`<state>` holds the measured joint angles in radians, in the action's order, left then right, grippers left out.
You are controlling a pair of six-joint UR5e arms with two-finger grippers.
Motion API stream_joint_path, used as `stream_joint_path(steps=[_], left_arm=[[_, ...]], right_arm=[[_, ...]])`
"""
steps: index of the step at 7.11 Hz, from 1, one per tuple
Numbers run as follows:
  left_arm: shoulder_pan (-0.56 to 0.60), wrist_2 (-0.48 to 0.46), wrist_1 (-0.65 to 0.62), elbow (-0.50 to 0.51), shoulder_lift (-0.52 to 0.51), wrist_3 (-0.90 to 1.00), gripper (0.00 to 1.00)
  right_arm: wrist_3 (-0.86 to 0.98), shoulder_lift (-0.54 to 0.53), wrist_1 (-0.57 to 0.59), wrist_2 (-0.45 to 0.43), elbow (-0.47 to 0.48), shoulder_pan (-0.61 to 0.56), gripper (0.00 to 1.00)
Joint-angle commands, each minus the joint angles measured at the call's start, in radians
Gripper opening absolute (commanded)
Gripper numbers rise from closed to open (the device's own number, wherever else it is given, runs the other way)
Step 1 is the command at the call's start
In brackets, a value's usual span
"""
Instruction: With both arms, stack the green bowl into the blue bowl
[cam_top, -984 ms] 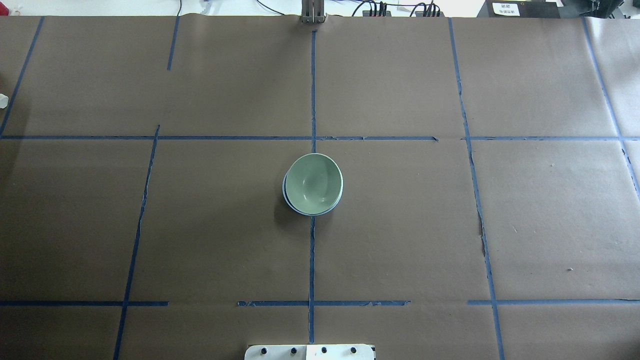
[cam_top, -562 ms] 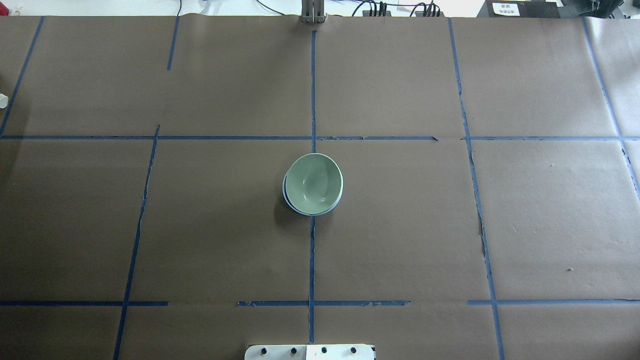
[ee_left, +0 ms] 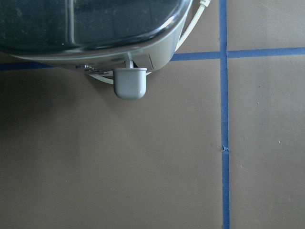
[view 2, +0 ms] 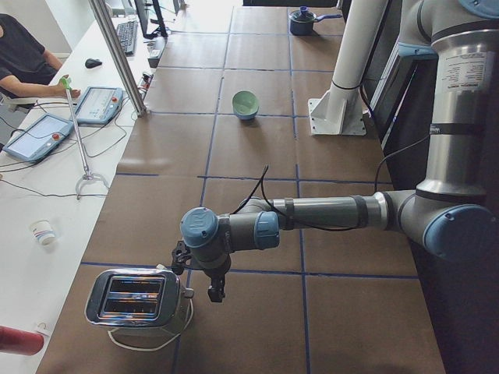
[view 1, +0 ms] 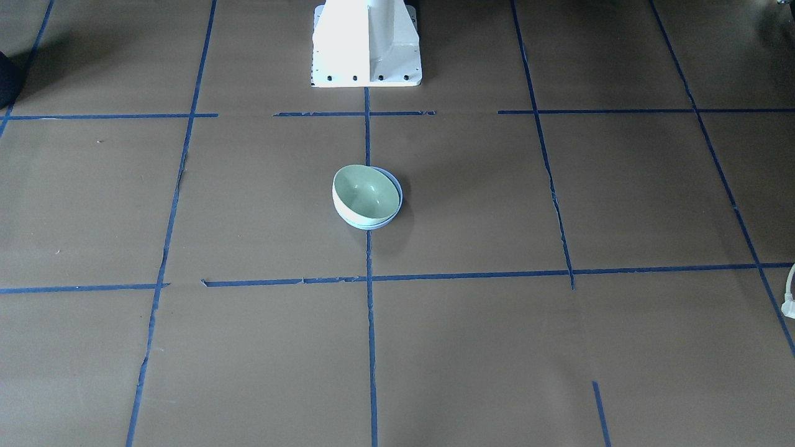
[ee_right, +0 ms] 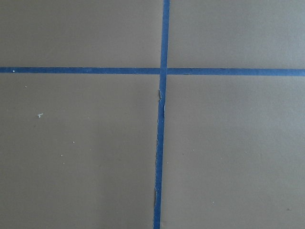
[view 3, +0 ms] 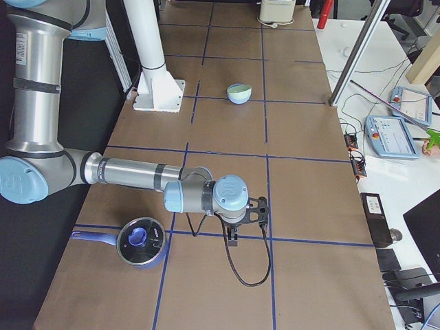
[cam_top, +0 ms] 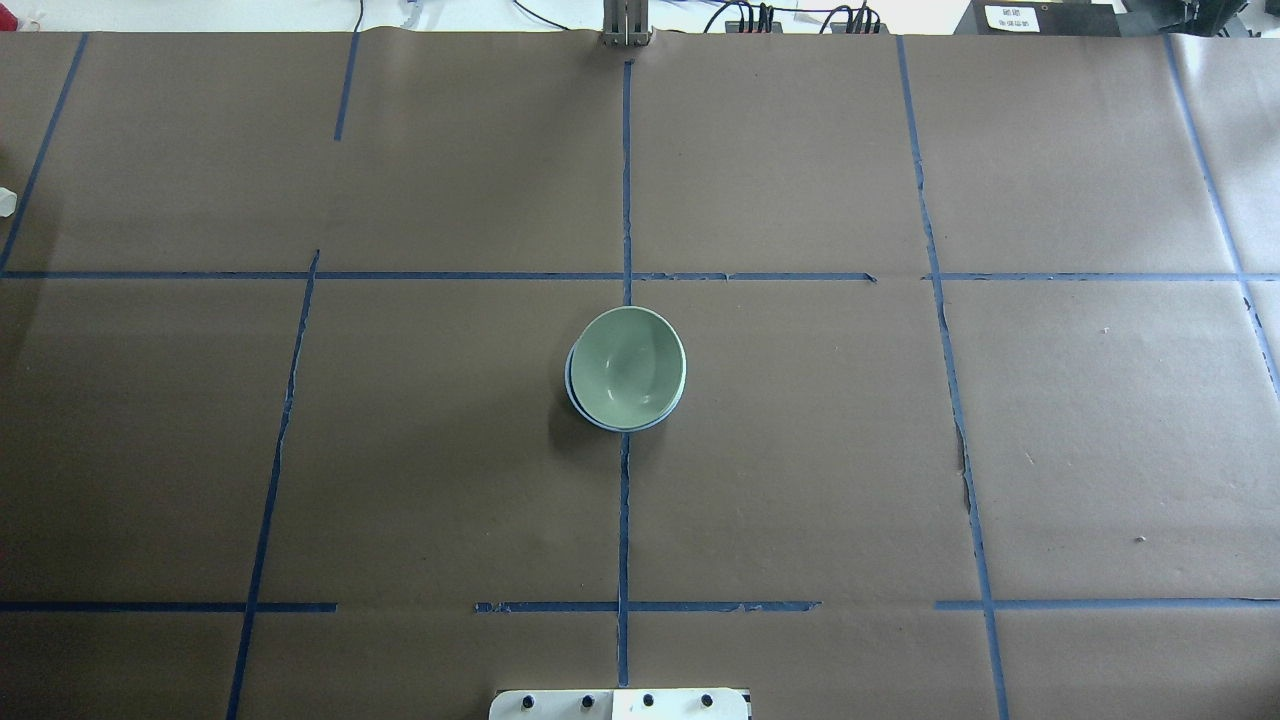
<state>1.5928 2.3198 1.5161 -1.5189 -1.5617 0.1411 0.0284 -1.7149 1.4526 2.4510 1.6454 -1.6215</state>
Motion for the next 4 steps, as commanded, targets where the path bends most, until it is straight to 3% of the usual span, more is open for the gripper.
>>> stream_joint_path(steps=[1, 4], left_arm=[[0.006, 0.001, -0.001, -0.009, 0.000, 0.000, 1.00], [0.015, 0.062, 0.001, -0.012, -0.001, -0.008, 1.00]], right_arm=[[0.001, 0.006, 0.000, -0.036, 0.004, -0.001, 1.00], [0.001, 0.006, 0.000, -0.037, 0.005, -0.001, 1.00]])
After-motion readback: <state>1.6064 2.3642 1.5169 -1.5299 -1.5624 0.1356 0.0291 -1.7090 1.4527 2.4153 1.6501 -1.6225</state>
